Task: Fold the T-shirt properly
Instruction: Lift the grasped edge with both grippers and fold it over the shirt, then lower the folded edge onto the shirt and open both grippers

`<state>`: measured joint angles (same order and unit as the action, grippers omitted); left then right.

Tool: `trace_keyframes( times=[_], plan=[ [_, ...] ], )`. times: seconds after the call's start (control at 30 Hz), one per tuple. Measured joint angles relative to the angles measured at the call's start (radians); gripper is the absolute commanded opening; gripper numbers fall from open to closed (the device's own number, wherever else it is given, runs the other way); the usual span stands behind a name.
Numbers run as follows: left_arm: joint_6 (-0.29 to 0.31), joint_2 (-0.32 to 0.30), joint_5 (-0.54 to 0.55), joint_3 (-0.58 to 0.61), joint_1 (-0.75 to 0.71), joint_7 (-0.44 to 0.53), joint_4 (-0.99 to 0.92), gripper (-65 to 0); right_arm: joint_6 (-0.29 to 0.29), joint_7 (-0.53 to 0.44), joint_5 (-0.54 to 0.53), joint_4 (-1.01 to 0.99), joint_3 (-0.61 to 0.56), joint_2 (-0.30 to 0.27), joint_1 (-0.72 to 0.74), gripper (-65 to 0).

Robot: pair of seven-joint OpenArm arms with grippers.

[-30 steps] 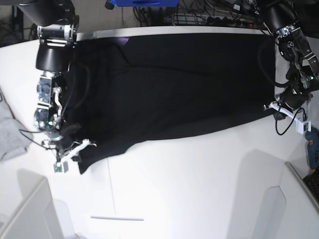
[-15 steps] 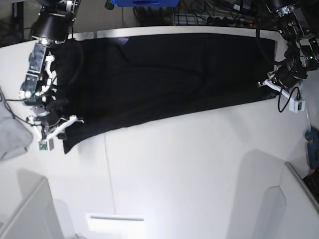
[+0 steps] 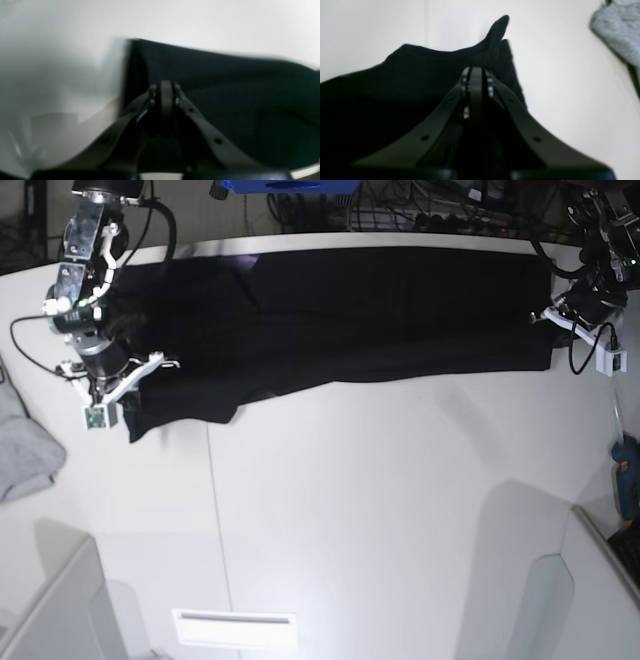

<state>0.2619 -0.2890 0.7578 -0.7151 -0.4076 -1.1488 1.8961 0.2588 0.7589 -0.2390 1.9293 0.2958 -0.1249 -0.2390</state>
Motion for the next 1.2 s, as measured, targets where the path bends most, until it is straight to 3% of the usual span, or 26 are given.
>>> trace_keyframes(
  times=[0.13,0.4,0.53,1.07,1.2],
  plan=[
    [0.0,-0.038,0.007,-0.015,-0.002,0.003,0.002,-65.0,0.001,-0.003,0.006,0.055,0.002,0.033,-0.06,-65.0],
    [0.0,-0.032,0.007,-0.009,0.0,0.002,0.002,-65.0,0.0,-0.02,0.004,0.067,0.002,0.038,-0.145,-65.0],
    [0.0,-0.032,0.006,-0.009,-0.001,0.003,0.002,-65.0,0.002,-0.114,-0.006,0.078,0.048,0.091,-0.194,-65.0],
    [0.0,-0.035,0.003,-0.009,-0.05,0.0,0.0,-65.0,0.042,-0.112,0.0,0.08,0.097,0.101,-0.253,-65.0],
    [0.0,-0.033,0.003,-0.009,-0.053,0.004,0.0,-65.0,0.052,-0.049,-0.09,0.091,0.17,0.103,-0.253,-65.0]
  ],
)
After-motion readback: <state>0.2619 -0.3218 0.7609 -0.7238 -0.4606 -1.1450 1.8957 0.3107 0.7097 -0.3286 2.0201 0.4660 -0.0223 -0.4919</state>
